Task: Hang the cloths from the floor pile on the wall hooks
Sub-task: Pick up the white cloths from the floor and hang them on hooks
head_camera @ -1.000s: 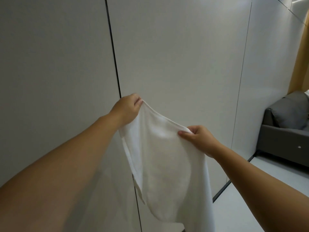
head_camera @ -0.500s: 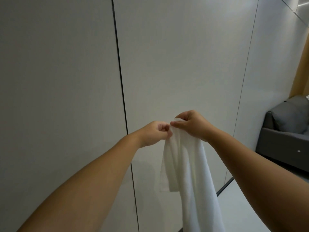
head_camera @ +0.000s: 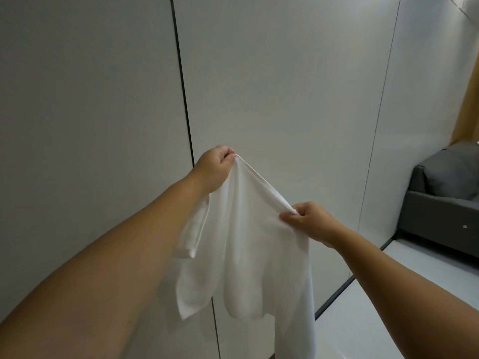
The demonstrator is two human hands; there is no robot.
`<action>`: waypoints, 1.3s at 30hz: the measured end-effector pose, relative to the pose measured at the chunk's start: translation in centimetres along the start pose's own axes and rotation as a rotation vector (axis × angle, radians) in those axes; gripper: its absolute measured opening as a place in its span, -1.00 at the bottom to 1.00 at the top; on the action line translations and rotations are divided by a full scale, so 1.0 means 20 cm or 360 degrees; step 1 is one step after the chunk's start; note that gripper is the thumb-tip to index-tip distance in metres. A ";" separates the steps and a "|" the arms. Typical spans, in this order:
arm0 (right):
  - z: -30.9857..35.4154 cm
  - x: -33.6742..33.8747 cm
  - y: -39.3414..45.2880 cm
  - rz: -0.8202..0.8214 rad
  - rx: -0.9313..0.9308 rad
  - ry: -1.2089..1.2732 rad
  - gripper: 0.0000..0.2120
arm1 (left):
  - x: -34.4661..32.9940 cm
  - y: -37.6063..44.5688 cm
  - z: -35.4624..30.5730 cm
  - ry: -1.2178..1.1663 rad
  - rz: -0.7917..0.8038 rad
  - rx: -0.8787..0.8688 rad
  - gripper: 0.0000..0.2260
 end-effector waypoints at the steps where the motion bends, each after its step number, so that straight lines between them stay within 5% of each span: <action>1: 0.02 0.01 0.00 -0.0062 0.0031 0.0002 -0.69 | 0.02 -0.01 0.03 0.0093 0.0043 0.0029 -0.86; 8: 0.36 0.02 0.05 -0.0186 0.0349 -0.0184 -0.72 | -0.13 -0.21 0.36 -0.0075 0.0544 0.0398 -0.96; 11: 0.45 -0.03 0.07 -0.0107 0.0394 -0.0352 -0.77 | -0.26 -0.31 0.33 -0.0352 0.0790 0.0409 -0.70; 14: 0.46 -0.06 0.08 -0.0133 0.0389 -0.0380 -0.77 | -0.35 -0.36 0.28 -0.0615 0.0898 0.0427 -0.65; 17: 0.43 -0.05 0.07 -0.0162 0.0334 -0.0402 -0.80 | -0.40 -0.38 0.26 -0.0756 0.0825 0.0516 -0.71; 22: 0.36 -0.02 0.05 -0.0204 0.0298 -0.0415 -0.81 | -0.47 -0.37 0.22 -0.0459 0.0605 0.0493 -0.86; 25: 0.32 0.00 0.05 -0.0195 0.0285 -0.0425 -0.77 | -0.46 -0.34 0.23 -0.0336 0.0428 0.0614 -0.78; 29: 0.24 -0.01 0.05 0.0014 0.0197 -0.0557 -0.77 | -0.43 -0.26 0.23 -0.0265 0.0310 0.0881 -0.80; 33: 0.10 -0.11 0.01 0.0266 0.0048 -0.0469 -0.78 | -0.31 -0.20 0.15 0.0128 0.0163 0.0722 -0.71; 39: 0.13 -0.24 0.01 0.0306 0.0057 -0.0079 -0.78 | -0.22 -0.21 0.24 0.0199 0.0322 0.0766 -0.75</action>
Point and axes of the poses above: each hand's wrist, its own y-axis towards the middle knuckle, its own x-axis out of the back of the hand, z = x × y, the point moved 5 cm from there along y, towards the middle knuckle, and after that the axes turned 7 degrees about x, right-handed, at the moved point
